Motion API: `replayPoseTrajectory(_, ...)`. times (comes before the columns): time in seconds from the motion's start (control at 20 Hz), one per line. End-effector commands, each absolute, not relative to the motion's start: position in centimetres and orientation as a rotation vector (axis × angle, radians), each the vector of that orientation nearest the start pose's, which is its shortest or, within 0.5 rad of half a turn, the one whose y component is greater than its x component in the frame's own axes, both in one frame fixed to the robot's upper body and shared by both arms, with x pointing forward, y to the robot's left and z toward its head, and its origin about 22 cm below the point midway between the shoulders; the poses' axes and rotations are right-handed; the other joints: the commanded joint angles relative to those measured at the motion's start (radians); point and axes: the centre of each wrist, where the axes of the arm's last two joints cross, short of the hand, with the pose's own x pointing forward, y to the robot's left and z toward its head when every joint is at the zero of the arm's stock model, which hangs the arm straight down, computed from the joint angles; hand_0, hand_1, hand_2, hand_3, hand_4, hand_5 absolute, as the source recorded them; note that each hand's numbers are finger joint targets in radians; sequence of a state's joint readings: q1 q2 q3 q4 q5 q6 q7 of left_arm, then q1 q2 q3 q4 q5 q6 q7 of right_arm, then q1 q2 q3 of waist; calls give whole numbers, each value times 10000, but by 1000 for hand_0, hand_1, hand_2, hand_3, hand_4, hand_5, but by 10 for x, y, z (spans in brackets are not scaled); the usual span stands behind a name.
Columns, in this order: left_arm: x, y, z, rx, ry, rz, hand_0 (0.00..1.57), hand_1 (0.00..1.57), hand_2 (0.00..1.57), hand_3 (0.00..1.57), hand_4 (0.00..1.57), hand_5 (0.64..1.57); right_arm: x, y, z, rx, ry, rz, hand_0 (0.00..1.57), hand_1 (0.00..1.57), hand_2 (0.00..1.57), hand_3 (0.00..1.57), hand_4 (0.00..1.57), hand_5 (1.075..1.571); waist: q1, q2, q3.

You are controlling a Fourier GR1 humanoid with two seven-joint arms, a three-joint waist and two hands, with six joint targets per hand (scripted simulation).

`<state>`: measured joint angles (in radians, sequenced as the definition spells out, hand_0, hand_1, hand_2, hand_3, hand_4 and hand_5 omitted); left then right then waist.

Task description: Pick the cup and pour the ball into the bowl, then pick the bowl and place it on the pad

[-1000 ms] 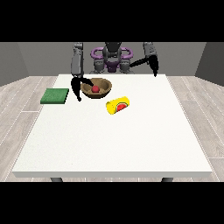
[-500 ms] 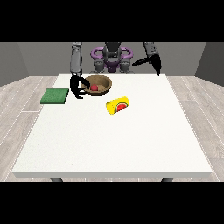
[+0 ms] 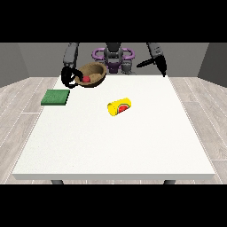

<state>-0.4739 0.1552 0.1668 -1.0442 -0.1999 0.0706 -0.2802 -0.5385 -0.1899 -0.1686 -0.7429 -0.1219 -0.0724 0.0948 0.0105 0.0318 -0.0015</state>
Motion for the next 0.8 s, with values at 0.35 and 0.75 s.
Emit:
replayPoseTrajectory(0.35, 350, 227, 14, 2914, -18229, -2337, 0, 0, 0, 0, 0, 1567, 349, -378, 11, -1184, -12201, -1619, 1571, 1571, 1571, 1571, 1062, 1560, 19, 453, 19)
replayPoseTrajectory(0.75, 370, 207, 58, 3270, -20434, -2485, 0, 0, 0, 0, 0, 1565, 343, -447, 51, -722, -14143, -2833, 1571, 1571, 1571, 1571, 1047, 1561, 278, 2901, 34)
